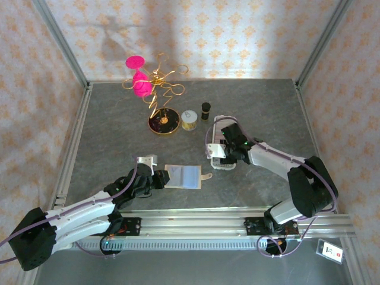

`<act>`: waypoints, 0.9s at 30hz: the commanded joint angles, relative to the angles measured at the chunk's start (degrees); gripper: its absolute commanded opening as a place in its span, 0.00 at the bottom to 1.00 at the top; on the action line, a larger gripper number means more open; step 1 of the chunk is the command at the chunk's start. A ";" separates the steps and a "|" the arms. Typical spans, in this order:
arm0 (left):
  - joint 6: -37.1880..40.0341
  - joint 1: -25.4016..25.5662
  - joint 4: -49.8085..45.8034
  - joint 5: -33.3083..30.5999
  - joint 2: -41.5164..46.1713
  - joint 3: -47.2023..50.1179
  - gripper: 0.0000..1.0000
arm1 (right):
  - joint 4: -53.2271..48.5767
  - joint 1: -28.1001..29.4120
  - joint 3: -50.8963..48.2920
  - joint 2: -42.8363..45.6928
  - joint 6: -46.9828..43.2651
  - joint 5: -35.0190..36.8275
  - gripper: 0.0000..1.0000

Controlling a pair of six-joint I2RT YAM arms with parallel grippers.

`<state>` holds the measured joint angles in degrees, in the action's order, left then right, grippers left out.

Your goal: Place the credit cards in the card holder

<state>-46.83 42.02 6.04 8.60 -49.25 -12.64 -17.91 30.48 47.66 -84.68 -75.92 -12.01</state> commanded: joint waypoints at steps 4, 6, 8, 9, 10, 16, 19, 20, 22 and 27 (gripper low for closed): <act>-0.43 0.33 -1.02 0.59 0.15 0.29 0.14 | -0.39 0.54 1.03 0.67 -0.45 0.83 0.40; -0.54 0.30 -0.96 0.67 0.10 0.24 0.14 | -0.22 0.50 0.66 1.33 -0.96 1.45 0.36; -0.63 0.30 -0.94 0.72 0.15 0.11 0.14 | 0.15 0.46 0.18 2.20 -1.25 2.18 0.36; -0.63 0.34 -0.97 0.76 0.21 0.11 0.13 | 0.24 0.45 -0.01 2.53 -1.40 2.40 0.34; -0.66 0.34 -0.95 0.76 0.21 0.16 0.14 | 0.33 0.53 -0.24 2.84 -1.51 2.58 0.33; -0.72 0.33 -0.71 0.95 0.04 0.24 0.13 | 1.26 0.45 -1.68 4.33 -1.85 3.46 0.32; -0.54 0.32 -1.03 0.98 -0.14 0.08 0.13 | 1.40 0.39 -1.86 4.94 -2.00 4.03 0.30; -0.54 0.30 -1.03 0.98 -0.18 0.14 0.13 | 1.35 0.39 -1.80 5.11 -1.98 4.21 0.30; -0.43 0.34 -1.28 1.14 -0.19 -0.06 0.13 | 1.35 0.38 -1.70 5.27 -2.02 4.37 0.29; -0.63 0.31 -0.95 1.07 -0.30 -0.10 0.13 | 1.81 0.43 -1.59 5.33 -1.95 4.47 0.30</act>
<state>-47.05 42.02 5.93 8.84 -49.25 -12.64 -18.44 31.09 46.19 -80.84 -77.23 -10.52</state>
